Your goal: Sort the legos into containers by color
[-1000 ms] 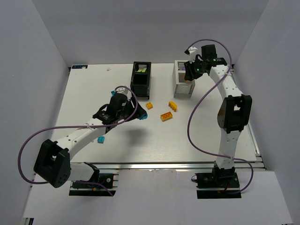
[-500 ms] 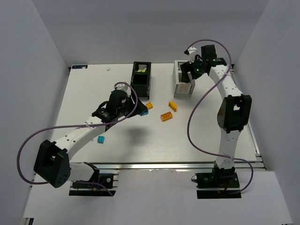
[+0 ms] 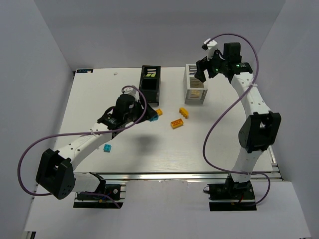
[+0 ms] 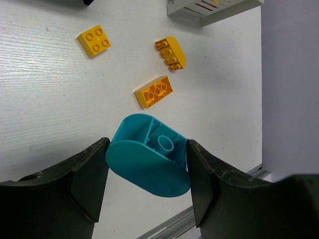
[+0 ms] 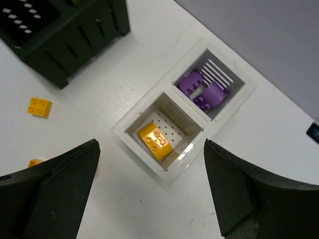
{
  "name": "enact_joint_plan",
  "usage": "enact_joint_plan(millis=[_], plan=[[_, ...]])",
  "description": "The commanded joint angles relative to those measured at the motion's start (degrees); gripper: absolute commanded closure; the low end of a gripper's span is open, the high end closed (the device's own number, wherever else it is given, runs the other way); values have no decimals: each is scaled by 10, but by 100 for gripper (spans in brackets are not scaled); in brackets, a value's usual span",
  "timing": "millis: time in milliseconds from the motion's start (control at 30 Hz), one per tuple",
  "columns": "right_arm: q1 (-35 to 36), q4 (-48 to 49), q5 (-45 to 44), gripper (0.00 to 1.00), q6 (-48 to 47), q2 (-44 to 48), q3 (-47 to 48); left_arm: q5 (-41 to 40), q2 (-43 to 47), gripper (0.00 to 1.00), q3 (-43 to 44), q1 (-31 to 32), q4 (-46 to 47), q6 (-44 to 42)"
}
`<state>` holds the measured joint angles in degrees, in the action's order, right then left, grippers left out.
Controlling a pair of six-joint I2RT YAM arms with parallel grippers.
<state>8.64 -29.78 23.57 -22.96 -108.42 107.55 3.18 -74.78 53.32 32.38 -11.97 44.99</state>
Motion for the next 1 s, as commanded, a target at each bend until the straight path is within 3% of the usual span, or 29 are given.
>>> enact_joint_plan(millis=[0, 133, 200, 300, 500, 600, 700, 733, 833, 967], plan=[[-13, 41, 122, 11, -30, 63, -38, 17, 3, 100, 28, 2, 19, -7], [-13, -83, 374, 26, -121, 77, -64, 38, -3, 100, 35, 2, 43, -5], [-6, -87, 389, 32, -102, 100, -96, 45, -12, 100, 40, 2, 53, 1], [17, -9, 350, 38, -22, 150, -196, 53, -26, 100, 49, 3, 72, 20], [78, 104, 247, 27, 88, 267, -369, 58, -58, 100, 61, 5, 134, 80], [115, 172, 209, 11, 165, 304, -414, 51, -70, 100, 64, 6, 156, 108], [145, 214, 154, 10, 243, 337, -451, 43, -79, 100, 64, 8, 171, 133], [173, 238, 80, 11, 268, 343, -456, 38, -82, 100, 65, 8, 173, 139], [219, 253, -25, 11, 325, 347, -457, 32, -85, 100, 60, 9, 186, 166], [247, 280, -71, 11, 344, 333, -451, 26, -84, 100, 41, 10, 225, 212]])
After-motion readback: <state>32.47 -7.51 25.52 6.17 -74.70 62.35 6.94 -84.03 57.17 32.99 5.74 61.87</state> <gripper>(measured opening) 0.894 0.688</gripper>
